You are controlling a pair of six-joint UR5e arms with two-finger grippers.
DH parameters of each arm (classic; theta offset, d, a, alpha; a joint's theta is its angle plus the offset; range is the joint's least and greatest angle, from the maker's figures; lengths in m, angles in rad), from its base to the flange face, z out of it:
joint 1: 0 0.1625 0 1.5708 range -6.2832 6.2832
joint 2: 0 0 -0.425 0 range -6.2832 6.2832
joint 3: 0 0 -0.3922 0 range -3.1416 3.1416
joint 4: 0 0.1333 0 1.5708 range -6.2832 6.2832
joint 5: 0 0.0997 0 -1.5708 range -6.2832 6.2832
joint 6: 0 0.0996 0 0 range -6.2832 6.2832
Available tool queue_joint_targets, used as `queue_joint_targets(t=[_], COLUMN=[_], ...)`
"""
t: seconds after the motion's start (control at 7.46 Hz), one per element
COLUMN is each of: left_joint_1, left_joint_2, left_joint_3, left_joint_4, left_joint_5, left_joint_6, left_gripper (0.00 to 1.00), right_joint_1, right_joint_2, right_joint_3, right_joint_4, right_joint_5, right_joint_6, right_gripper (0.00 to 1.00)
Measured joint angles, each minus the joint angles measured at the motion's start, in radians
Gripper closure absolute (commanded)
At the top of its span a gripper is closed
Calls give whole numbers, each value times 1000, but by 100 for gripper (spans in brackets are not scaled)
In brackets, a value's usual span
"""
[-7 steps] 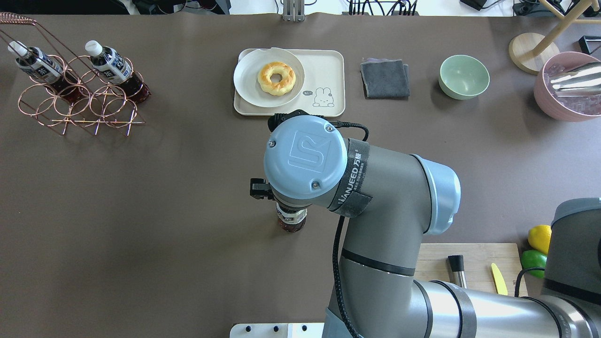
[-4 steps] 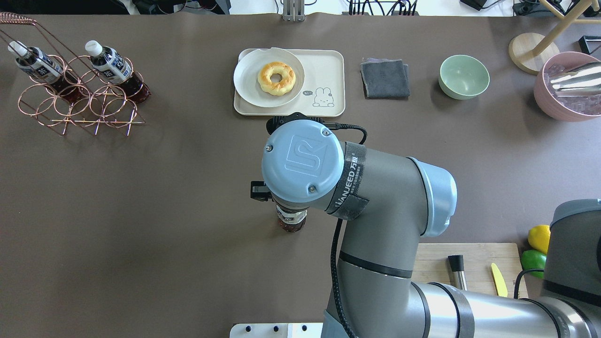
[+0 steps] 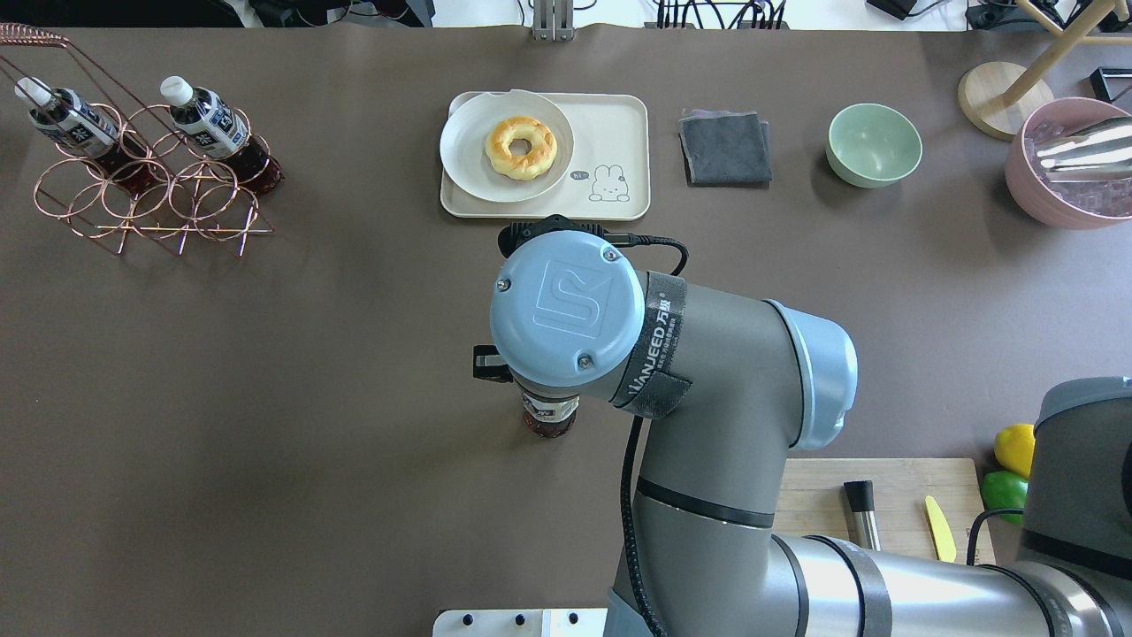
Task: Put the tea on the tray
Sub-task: 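Lower the right gripper and grasp the tea bottle cap, then carry the tea bottle with the right gripper onto the cream tray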
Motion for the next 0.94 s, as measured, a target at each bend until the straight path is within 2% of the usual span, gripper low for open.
queue_joint_targets(t=[0.54, 0.94], left_joint_1=[-5, -53], left_joint_2=[30, 95], left_joint_3=[-6, -13], left_joint_4=[-21, -43], left_joint_5=[0, 1], left_joint_6=[-1, -5], left_gripper=[5, 5], right_joint_1=[17, 126], right_joint_2=[11, 20], right_joint_3=[7, 15], right_joint_4=[-3, -9], right_joint_5=[8, 60], right_joint_6=[-42, -132], right_gripper=[100, 100])
